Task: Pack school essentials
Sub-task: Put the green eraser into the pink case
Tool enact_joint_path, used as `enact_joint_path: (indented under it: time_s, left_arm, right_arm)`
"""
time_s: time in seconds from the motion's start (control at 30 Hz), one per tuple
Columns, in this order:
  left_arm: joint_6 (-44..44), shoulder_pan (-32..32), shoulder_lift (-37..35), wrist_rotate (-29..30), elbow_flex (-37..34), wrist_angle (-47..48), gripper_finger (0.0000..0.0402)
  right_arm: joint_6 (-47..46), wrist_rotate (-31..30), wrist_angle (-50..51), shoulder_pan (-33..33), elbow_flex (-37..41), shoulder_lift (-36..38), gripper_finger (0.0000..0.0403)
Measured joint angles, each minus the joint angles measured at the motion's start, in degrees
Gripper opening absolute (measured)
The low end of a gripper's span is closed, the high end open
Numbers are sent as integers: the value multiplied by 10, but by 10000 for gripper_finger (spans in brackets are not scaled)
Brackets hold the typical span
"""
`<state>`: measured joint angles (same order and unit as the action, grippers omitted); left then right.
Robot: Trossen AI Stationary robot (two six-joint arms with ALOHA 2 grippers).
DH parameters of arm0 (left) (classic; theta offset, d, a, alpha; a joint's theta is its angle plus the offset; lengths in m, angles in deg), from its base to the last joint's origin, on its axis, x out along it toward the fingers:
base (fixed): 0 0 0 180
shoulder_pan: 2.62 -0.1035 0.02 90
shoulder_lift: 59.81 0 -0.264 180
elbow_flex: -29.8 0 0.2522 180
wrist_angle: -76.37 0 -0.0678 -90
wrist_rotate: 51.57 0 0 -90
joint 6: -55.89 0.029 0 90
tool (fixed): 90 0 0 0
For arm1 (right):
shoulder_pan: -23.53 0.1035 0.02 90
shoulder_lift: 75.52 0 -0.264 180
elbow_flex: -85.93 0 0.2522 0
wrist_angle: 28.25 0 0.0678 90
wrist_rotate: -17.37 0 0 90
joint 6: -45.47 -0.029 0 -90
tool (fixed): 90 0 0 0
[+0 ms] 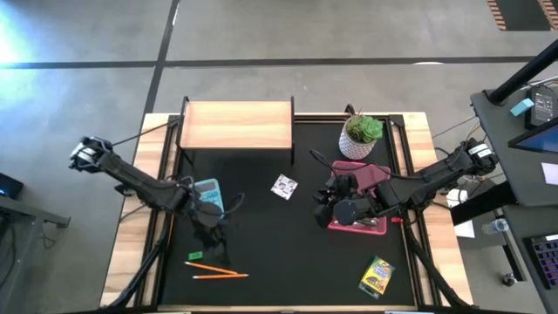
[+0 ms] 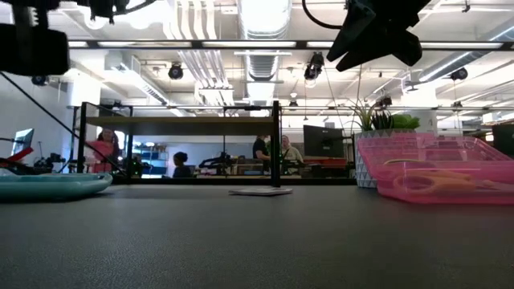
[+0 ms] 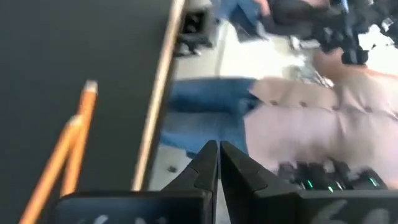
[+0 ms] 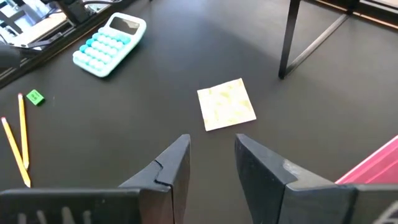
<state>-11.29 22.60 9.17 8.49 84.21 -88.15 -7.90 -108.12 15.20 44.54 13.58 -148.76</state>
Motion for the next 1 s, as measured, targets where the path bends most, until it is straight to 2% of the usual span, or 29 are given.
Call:
enact_joint_path:
  time_s: [0.1,0.3,0.47,0.67,0.93,1.0]
  left_arm:
    - [-13,16,20,-21,0,-88,0]
    - [-34,41,39,-23,0,-255,0]
    - [-133,43,62,-5,0,-246,0]
    - [-175,50,65,-6,0,-246,10]
    - [-180,54,40,-12,0,-247,91]
    - [-180,53,40,-44,0,-244,110]
  right_arm:
    - [0,0,0,1,0,0,116]
    - [2,0,0,1,0,0,116]
    - [15,1,0,1,1,0,116]
    - [15,1,0,1,5,0,116]
    - [15,0,0,1,6,0,116]
    - [15,0,0,1,6,0,116]
